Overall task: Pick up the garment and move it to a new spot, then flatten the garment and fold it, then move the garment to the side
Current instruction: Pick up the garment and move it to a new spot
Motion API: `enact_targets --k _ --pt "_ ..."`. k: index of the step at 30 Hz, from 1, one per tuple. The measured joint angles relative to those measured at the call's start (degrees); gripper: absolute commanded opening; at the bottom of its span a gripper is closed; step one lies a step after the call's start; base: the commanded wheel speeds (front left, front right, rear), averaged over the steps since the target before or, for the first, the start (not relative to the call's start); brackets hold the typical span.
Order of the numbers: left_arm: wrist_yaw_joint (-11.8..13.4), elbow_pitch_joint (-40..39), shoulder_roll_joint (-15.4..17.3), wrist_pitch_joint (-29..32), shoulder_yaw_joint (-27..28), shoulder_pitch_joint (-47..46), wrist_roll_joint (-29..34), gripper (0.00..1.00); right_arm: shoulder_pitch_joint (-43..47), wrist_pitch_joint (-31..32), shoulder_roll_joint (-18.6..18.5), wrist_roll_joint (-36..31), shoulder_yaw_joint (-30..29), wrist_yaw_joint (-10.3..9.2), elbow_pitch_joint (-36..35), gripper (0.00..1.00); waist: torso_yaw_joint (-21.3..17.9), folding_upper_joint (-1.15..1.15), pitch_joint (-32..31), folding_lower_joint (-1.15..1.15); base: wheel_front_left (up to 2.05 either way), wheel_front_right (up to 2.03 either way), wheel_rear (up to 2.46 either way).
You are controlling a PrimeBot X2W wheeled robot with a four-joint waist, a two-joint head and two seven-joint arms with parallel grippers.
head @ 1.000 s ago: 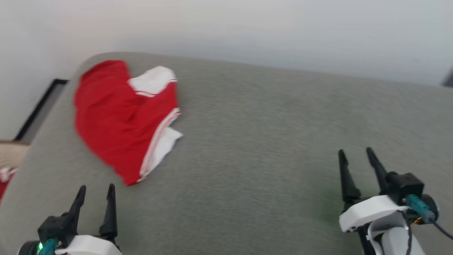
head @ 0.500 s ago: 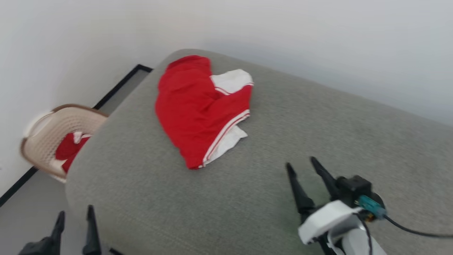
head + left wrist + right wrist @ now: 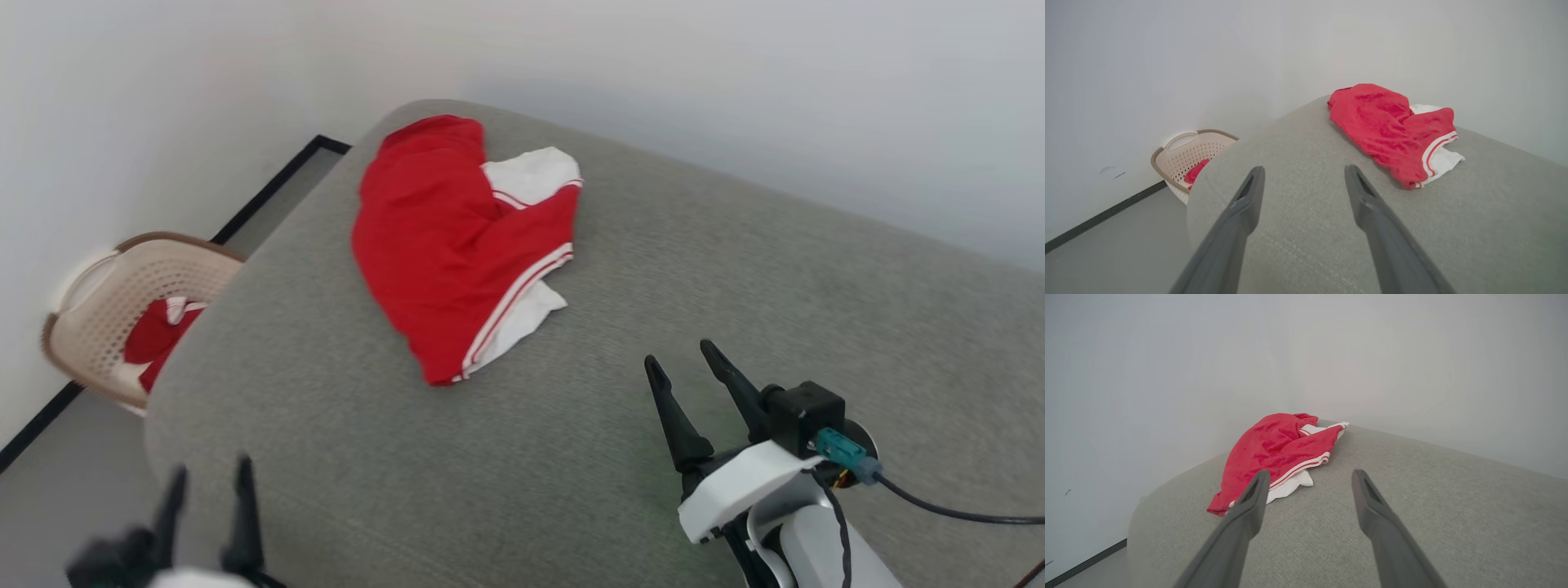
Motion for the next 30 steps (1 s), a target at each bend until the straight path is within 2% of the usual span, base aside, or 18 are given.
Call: enact_targets --k 3,7,13,14,15,17,20,21,22,25,30 --pt "0.0 -0.3 4.3 0.0 -2.6 -3.9 -1.7 1.00 -0.3 0.0 0.1 -1.3 -0.7 0.00 -0.7 1.00 -2.0 0.00 0.5 0.00 0.00 0.00 0.00" --pt "0.0 0.0 10.1 0.0 -6.4 -11.7 -7.1 1.00 -1.6 0.0 0.2 -2.5 -1.8 0.00 -1.6 1.00 -5.8 0.00 2.7 0.00 0.00 0.00 0.00" --pt "0.0 5.9 22.3 -0.1 -10.9 -23.1 -15.8 1.00 -3.6 0.0 0.1 -2.5 -1.8 0.00 -4.2 1.00 -13.6 0.00 8.8 0.00 0.00 0.00 0.00" --pt "0.0 7.5 24.5 -0.1 -12.3 -24.7 -17.3 1.00 -3.9 -0.1 0.0 -2.4 -1.8 0.00 -4.9 1.00 -15.0 0.00 9.9 0.00 0.00 0.00 0.00" --pt "0.0 11.1 28.7 -0.1 -15.5 -27.6 -21.1 1.00 -4.4 -0.1 0.0 -1.9 -1.8 0.00 -6.1 1.00 -17.8 0.00 12.0 0.00 0.00 0.00 0.00" --pt "0.0 14.8 33.0 0.3 -19.4 -30.0 -25.5 1.00 -4.9 -0.1 0.0 -1.2 -1.7 0.00 -7.2 1.00 -20.6 0.00 14.1 0.00 0.00 0.00 0.00" --pt "0.0 17.8 38.3 5.4 -25.6 -32.7 -33.9 1.00 -5.0 -0.1 0.0 0.1 -1.3 0.00 -8.8 1.00 -24.8 0.00 16.8 0.00 0.00 0.00 0.00" --pt "0.0 17.8 38.3 5.4 -25.6 -32.7 -33.9 1.00 -5.0 -0.1 0.0 0.1 -1.3 0.00 -8.8 1.00 -24.8 0.00 16.8 0.00 0.00 0.00 0.00" --pt "0.0 18.5 41.3 9.4 -29.2 -33.5 -39.8 1.00 -5.0 -0.1 0.0 1.0 -1.3 0.00 -9.8 1.00 -27.5 0.00 18.5 0.00 0.00 0.00 0.00" --pt "0.0 19.3 46.0 14.8 -33.7 -34.0 -46.4 1.00 -4.8 -0.1 -0.1 1.7 -0.7 0.00 -11.1 1.00 -31.0 0.00 20.6 0.00 0.00 0.00 0.00" --pt "0.0 19.6 50.0 21.0 -38.2 -34.1 -54.3 1.00 -4.6 -0.1 0.0 2.6 -0.6 0.00 -13.5 1.00 -34.9 0.00 22.8 0.00 0.00 0.00 0.00"
